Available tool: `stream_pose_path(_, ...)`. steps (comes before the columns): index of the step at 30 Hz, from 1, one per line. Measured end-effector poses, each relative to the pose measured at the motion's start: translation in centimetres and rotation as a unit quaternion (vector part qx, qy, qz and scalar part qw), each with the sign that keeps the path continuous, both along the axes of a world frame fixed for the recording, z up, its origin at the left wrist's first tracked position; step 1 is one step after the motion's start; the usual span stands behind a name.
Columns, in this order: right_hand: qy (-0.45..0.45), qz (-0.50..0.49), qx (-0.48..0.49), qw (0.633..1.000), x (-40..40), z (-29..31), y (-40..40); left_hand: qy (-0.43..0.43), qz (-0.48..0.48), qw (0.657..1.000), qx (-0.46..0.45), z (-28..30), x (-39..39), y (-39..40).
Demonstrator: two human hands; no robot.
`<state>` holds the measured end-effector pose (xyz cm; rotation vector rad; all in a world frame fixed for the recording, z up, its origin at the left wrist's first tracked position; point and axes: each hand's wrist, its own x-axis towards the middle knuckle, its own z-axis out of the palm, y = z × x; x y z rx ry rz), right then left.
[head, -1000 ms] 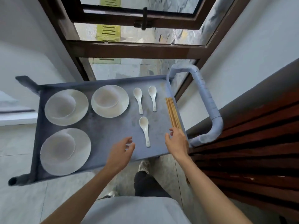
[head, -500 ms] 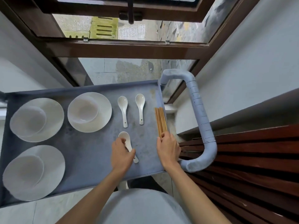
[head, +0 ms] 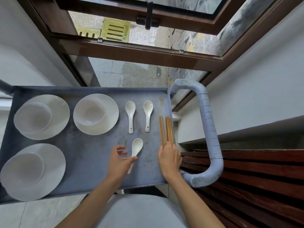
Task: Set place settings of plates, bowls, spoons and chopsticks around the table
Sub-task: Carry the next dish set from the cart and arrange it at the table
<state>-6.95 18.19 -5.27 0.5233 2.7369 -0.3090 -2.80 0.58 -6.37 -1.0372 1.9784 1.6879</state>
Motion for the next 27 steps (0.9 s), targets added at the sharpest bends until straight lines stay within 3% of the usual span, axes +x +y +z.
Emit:
stream_pose_path(10,-0.053,0.024,0.026,0.998,-2.3,0.5,-1.2,0.020,0.020,0.998,0.064,1.2,-0.7,-1.3)
stream_pose_path(18,-0.053,0.079,0.060,0.994,-2.5,0.3,-2.1,0.035,0.038,0.994,0.094,1.5,0.3,-1.4)
stream_pose_path(21,-0.044,0.077,0.052,0.995,-2.4,0.5,-1.9,0.023,0.078,0.986,0.144,1.8,0.8,-1.3)
stream_pose_path(24,-0.028,0.062,-0.001,0.998,-2.1,1.7,-1.3,0.010,0.118,0.971,0.208,2.4,1.1,-1.1)
stream_pose_path(27,-0.003,0.012,-0.151,0.988,-1.4,3.2,-0.4,0.013,0.133,0.956,0.260,3.5,1.1,-0.8)
